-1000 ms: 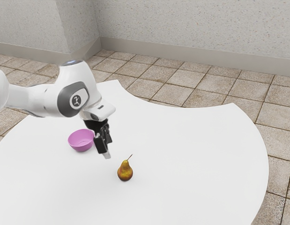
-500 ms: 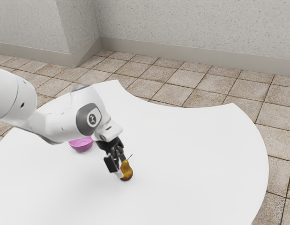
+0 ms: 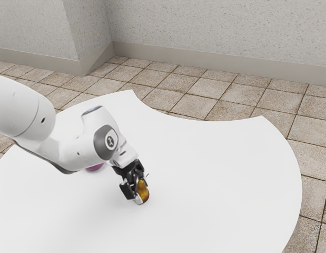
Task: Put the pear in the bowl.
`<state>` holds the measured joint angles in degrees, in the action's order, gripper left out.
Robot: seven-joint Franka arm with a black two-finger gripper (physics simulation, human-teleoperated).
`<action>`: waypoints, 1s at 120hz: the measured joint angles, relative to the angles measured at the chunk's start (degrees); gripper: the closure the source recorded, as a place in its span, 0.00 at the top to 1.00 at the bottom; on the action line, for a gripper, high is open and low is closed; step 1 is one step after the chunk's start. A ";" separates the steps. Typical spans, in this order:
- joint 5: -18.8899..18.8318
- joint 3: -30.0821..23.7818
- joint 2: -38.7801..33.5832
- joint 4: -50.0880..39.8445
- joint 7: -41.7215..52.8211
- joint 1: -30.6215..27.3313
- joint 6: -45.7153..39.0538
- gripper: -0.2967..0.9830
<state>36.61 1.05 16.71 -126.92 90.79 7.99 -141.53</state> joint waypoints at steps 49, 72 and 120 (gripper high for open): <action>0.23 0.07 -2.32 -0.71 5.03 0.20 -0.69 0.45; -0.42 0.76 -8.57 -0.76 6.53 -2.26 -0.11 0.41; -4.54 9.51 -1.74 15.12 8.70 -9.96 2.27 0.40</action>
<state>32.07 10.56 14.97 -111.81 99.49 -1.97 -139.26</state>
